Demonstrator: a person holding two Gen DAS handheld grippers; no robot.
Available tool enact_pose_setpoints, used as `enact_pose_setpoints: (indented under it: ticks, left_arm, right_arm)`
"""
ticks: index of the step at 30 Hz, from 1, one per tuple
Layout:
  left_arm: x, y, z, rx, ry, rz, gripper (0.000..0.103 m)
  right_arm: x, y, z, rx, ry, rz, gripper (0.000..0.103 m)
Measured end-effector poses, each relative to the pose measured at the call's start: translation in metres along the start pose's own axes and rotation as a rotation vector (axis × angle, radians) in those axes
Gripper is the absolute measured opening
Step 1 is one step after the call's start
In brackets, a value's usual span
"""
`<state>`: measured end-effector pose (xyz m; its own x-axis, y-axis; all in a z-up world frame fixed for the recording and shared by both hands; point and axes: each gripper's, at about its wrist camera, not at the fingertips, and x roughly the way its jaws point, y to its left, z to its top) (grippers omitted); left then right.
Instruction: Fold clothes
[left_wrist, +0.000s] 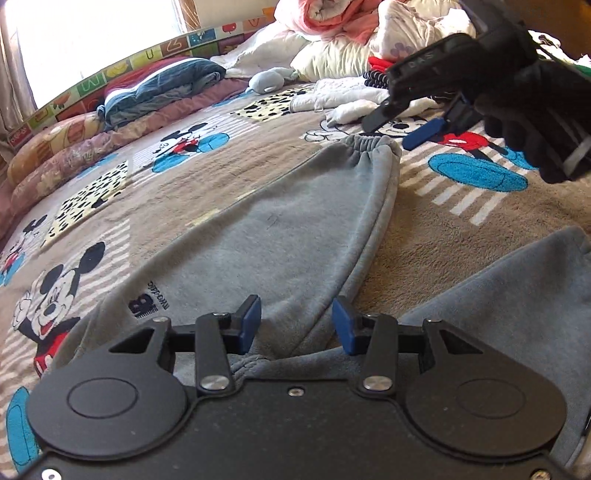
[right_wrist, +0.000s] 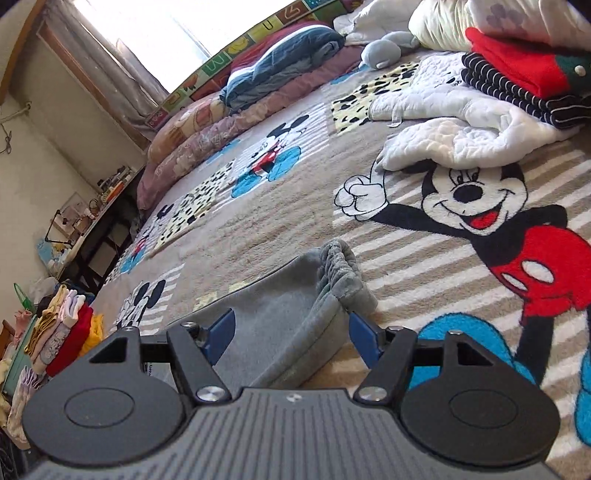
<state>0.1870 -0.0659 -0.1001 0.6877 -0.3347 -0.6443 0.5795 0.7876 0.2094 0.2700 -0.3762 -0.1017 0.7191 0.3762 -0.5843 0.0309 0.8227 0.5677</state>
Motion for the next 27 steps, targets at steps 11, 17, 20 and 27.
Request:
enact_pose_setpoints:
  ticks: [11,17,20,27]
  left_arm:
    - [0.011,-0.014,-0.007,0.076,-0.008,0.009,0.007]
    - [-0.006,-0.027,-0.010,0.214,-0.052,0.040,0.007]
    - [-0.008,-0.028,-0.013,0.259,-0.050,0.028,0.006]
    - [0.005,-0.033,-0.019,0.287,-0.019,0.032,0.007]
  right_arm:
    - [0.021,-0.007,-0.016,-0.090,0.008,-0.170,0.024]
    - [0.009,-0.023,-0.032,0.020,-0.030,-0.123,0.014]
    - [0.004,-0.036,-0.033,0.129,-0.047,-0.078,0.013]
    - [0.003,-0.037,-0.027,0.148,-0.022,-0.102,0.023]
